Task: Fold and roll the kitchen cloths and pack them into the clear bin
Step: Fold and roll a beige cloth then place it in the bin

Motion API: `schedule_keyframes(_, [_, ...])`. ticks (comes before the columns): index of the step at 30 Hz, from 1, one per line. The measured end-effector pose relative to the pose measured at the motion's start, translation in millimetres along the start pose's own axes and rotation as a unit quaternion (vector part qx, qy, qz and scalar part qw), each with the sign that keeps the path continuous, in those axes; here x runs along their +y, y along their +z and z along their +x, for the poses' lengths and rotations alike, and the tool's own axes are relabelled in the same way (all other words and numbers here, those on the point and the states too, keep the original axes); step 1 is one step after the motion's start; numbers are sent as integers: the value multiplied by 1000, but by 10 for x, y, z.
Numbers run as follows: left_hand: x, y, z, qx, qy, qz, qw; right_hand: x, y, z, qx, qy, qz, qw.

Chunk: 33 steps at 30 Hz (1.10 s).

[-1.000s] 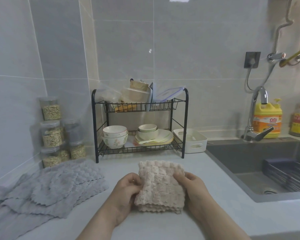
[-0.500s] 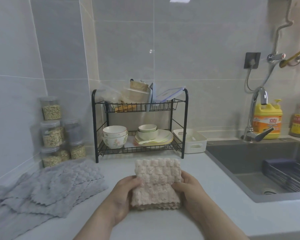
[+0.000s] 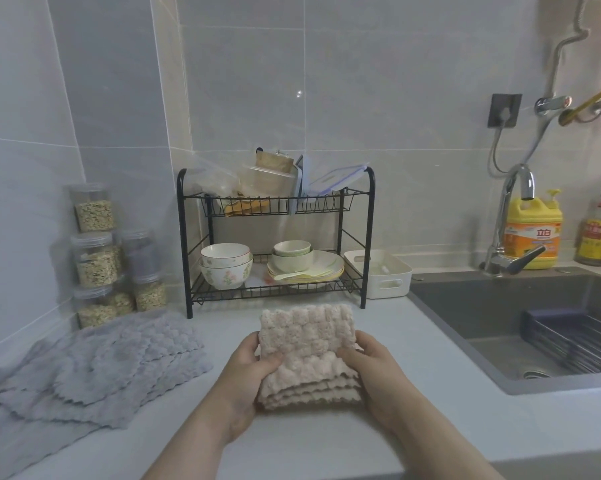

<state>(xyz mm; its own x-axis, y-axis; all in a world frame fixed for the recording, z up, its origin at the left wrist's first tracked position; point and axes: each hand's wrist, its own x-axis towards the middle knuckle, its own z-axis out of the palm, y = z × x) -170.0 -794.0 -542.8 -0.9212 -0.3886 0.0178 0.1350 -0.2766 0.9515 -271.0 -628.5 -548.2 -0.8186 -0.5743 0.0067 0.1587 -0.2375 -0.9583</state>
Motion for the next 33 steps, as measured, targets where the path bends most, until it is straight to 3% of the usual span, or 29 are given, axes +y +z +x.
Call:
schedule_keyframes(5, [-1, -12, 20, 13, 2, -14, 1000, -20, 4, -2, -42, 1, -26, 999])
schedule_keyframes(18, [49, -66, 97, 24, -70, -90, 993, 34, -53, 83, 16, 11, 76, 997])
schedule_keyframes(22, [62, -44, 47, 16, -67, -109, 992, 1, -43, 47, -11, 25, 94, 995])
schedule_keyframes(24, [63, -19, 6, 21, -69, -78, 994, 28, -17, 36, -10, 18, 74, 997])
schedule_keyframes(27, [20, -10, 6, 49, -44, -10, 998, 51, 14, 15, 4, -15, -42, 999])
schedule_keyframes(33, [29, -60, 25, 79, -48, -36, 995, 13, -23, -22, 56, -19, -20, 998])
